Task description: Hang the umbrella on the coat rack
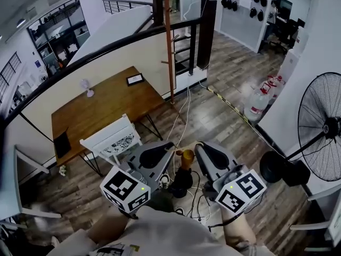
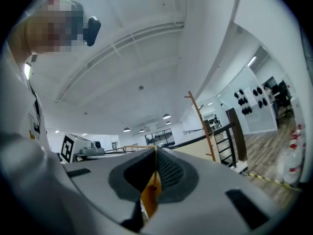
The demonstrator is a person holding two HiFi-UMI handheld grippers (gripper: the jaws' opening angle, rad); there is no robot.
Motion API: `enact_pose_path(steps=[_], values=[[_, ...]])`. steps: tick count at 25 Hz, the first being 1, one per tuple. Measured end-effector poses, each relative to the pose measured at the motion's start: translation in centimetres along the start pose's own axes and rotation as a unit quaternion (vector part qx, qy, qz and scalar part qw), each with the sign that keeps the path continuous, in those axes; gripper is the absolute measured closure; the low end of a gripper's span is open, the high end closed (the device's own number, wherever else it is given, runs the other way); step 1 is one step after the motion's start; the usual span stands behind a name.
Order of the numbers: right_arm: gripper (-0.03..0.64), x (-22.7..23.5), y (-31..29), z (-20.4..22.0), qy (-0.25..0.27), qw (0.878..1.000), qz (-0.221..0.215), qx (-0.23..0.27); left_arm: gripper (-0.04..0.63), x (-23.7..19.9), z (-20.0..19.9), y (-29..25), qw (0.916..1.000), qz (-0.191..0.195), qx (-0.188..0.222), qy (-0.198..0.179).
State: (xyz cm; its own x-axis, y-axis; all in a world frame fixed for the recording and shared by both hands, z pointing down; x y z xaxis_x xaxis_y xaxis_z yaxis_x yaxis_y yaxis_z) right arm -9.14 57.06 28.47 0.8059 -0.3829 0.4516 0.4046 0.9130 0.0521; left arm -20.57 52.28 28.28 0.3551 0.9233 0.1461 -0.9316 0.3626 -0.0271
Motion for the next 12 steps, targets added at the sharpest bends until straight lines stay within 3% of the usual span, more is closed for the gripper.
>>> enact_pose_path(steps=[12], values=[[0.606, 5.2, -6.6, -0.4, -0.004, 1.0, 0.002, -0.012, 0.588, -6.5, 2.7, -4.6, 0.9997, 0.012, 0.001, 0.02]])
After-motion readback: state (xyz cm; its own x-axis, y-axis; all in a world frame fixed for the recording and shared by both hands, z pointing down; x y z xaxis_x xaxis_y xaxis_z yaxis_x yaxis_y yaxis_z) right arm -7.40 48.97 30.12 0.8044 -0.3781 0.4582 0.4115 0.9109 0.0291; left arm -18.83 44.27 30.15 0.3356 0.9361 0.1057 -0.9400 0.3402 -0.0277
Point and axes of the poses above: the fingertips, and each gripper's own axes: y backward along the fingers, x to its right, z out of its underside, the point moved 4 cm from there along y, backward along the fingers, and after that the axes turned 12 degrees about -y, right-handed, at the moved point
